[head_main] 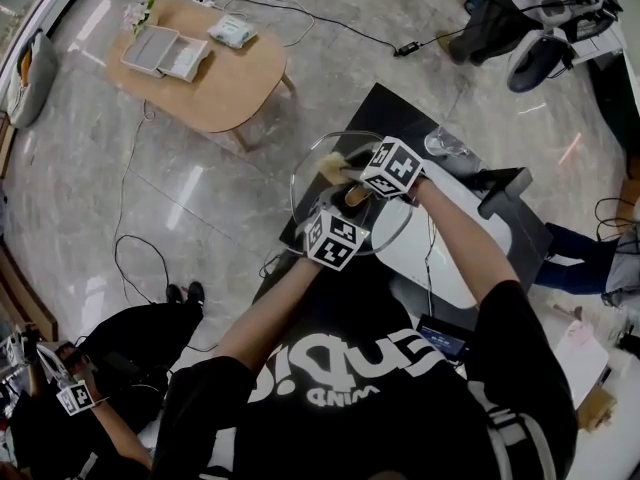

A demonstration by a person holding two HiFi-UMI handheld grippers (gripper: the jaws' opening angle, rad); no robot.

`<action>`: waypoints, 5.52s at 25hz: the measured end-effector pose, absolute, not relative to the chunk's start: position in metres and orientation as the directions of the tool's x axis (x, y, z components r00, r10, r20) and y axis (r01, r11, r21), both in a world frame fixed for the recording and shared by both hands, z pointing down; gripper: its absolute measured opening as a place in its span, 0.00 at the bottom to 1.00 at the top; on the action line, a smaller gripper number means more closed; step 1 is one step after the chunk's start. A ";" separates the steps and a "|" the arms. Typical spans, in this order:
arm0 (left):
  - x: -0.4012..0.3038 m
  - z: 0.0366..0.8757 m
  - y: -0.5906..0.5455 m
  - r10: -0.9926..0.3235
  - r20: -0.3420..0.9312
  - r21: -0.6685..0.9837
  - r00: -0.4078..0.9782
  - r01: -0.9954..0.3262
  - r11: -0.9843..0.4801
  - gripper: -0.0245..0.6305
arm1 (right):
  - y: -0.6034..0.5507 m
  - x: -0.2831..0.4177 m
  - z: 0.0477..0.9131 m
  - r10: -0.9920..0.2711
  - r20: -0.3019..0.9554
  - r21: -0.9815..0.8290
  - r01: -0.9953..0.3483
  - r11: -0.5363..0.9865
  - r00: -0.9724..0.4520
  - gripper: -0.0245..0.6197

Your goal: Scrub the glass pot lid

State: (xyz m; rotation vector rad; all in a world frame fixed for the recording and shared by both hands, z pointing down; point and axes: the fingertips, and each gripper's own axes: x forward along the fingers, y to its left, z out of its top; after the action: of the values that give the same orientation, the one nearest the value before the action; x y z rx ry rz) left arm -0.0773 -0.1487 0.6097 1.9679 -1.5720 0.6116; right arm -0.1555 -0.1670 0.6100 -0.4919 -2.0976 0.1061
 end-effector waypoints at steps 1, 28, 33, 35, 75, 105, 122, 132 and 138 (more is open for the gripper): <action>-0.077 0.609 -0.149 -0.729 0.649 0.132 0.216 -0.976 -0.172 0.32 | -0.169 -0.153 0.610 0.379 0.793 -0.262 0.296 0.919 -0.476 0.11; -0.078 0.606 -0.149 -0.689 0.673 0.133 0.268 -0.961 -0.244 0.32 | -0.215 -0.072 0.611 0.161 0.814 -0.207 -0.020 0.978 -0.558 0.11; -0.075 0.608 -0.149 -0.681 0.680 0.127 0.273 -0.958 -0.257 0.32 | -0.207 -0.049 0.613 0.119 0.810 -0.207 -0.091 0.974 -0.574 0.11; -0.074 0.609 -0.149 -0.676 0.684 0.125 0.274 -0.957 -0.262 0.32 | -0.203 -0.040 0.615 0.107 0.806 -0.215 -0.120 0.969 -0.582 0.11; -0.070 0.602 -0.150 -0.515 0.749 0.198 0.417 -0.882 -0.427 0.32 | -0.106 -0.020 0.618 0.010 0.756 -0.395 -0.444 0.804 -0.655 0.11; -0.065 0.602 -0.148 -0.522 0.738 0.216 0.428 -0.882 -0.419 0.32 | -0.042 -0.058 0.608 0.094 0.747 -0.414 -0.350 0.840 -0.659 0.11; -0.069 0.604 -0.150 -0.534 0.731 0.225 0.425 -0.889 -0.398 0.32 | -0.033 -0.050 0.629 0.064 0.810 -0.300 -0.318 0.900 -0.583 0.11; -0.070 0.605 -0.150 -0.541 0.726 0.231 0.425 -0.892 -0.389 0.32 | -0.037 -0.029 0.632 0.067 0.816 -0.305 -0.329 0.894 -0.575 0.11; -0.070 0.605 -0.150 -0.543 0.725 0.235 0.423 -0.894 -0.382 0.32 | -0.044 -0.006 0.635 0.077 0.827 -0.316 -0.347 0.883 -0.557 0.11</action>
State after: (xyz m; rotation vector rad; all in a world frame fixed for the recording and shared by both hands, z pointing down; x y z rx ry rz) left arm -0.0697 -0.1503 0.6046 2.0645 -1.2091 0.7365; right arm -0.0059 -0.0442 0.6347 0.1948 -2.0943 0.5616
